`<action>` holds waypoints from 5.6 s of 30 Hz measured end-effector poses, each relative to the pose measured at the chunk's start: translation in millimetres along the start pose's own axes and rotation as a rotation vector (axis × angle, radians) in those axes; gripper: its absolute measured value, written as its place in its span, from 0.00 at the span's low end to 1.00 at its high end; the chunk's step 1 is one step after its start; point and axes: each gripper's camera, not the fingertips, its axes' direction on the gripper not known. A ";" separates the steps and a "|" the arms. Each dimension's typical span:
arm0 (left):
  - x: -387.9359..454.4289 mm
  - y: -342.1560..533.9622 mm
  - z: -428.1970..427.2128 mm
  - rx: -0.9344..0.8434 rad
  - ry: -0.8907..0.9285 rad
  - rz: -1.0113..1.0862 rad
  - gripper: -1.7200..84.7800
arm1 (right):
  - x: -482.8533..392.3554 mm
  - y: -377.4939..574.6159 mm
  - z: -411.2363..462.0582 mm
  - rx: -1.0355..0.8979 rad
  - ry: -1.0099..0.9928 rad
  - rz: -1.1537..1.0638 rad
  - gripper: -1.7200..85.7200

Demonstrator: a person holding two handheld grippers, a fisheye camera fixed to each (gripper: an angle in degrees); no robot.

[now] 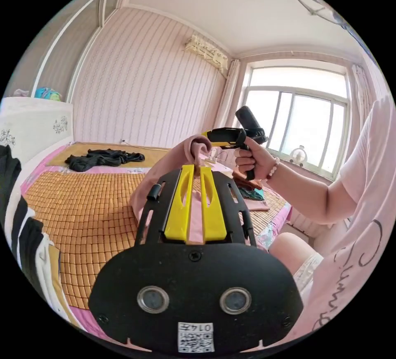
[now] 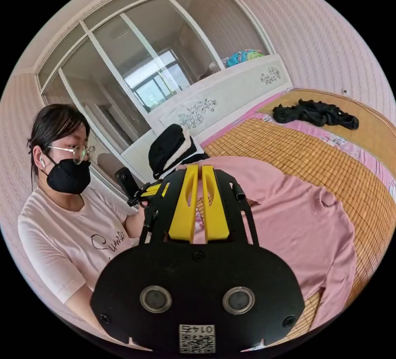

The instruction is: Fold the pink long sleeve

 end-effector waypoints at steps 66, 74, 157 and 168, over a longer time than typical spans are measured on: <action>-2.1 122.4 268.7 -0.707 -0.117 0.268 0.08 | 40.5 141.5 -37.9 -0.379 0.388 0.476 0.12; 46.8 149.7 352.7 -0.798 0.015 0.245 0.09 | 23.0 177.9 -69.5 -0.466 0.515 0.446 0.07; 72.6 -76.2 469.6 -0.352 0.000 0.112 0.03 | -153.9 224.0 -405.7 0.818 0.491 0.202 0.05; -51.3 92.4 168.8 -0.518 -0.329 -0.328 0.12 | -229.5 166.8 -44.3 -0.333 0.187 0.011 0.10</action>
